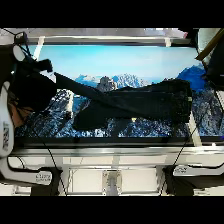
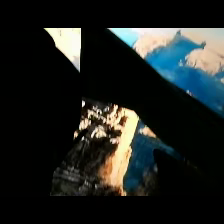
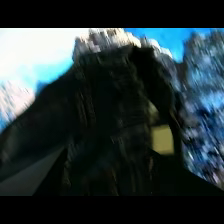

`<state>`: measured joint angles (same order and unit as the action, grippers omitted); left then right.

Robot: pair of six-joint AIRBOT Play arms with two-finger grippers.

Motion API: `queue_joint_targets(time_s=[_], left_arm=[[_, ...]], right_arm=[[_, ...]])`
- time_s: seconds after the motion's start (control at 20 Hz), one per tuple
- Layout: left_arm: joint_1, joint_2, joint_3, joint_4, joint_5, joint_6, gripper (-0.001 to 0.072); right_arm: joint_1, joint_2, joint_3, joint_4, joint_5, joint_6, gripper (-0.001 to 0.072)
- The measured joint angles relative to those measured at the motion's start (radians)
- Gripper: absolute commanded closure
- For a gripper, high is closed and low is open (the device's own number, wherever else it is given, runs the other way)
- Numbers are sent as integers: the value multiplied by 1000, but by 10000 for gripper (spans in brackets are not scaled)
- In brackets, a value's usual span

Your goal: Fold the clothes and pants, and hang the long-sleeved shirts on hangers.

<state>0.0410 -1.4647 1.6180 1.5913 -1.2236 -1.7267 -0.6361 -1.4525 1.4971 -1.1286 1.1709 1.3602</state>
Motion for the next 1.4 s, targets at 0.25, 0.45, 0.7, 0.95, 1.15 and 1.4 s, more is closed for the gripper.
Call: queue_joint_targets(time_s=[0.25, 0.45, 0.7, 0.95, 1.15, 1.4], left_arm=[[-119, 424, -579, -6, 74, 181, -4], [-352, 612, -870, -7, 259, 360, 0], [-638, 444, -854, 46, 434, 273, 57], [-794, 123, -595, 194, 316, 98, 48], [-846, -15, -447, 218, 252, -59, 49], [-892, -103, -394, 234, 140, -162, 49]], right_arm=[[-82, 214, -248, -32, 116, -106, 164], [-98, 330, -423, -13, 137, -169, 164], [-104, 370, -489, 10, 143, -195, 164], [-105, 379, -502, 19, 137, -241, 164], [-105, 380, -505, 19, 86, -267, 164], [-105, 380, -505, 17, -9, -289, 164]])
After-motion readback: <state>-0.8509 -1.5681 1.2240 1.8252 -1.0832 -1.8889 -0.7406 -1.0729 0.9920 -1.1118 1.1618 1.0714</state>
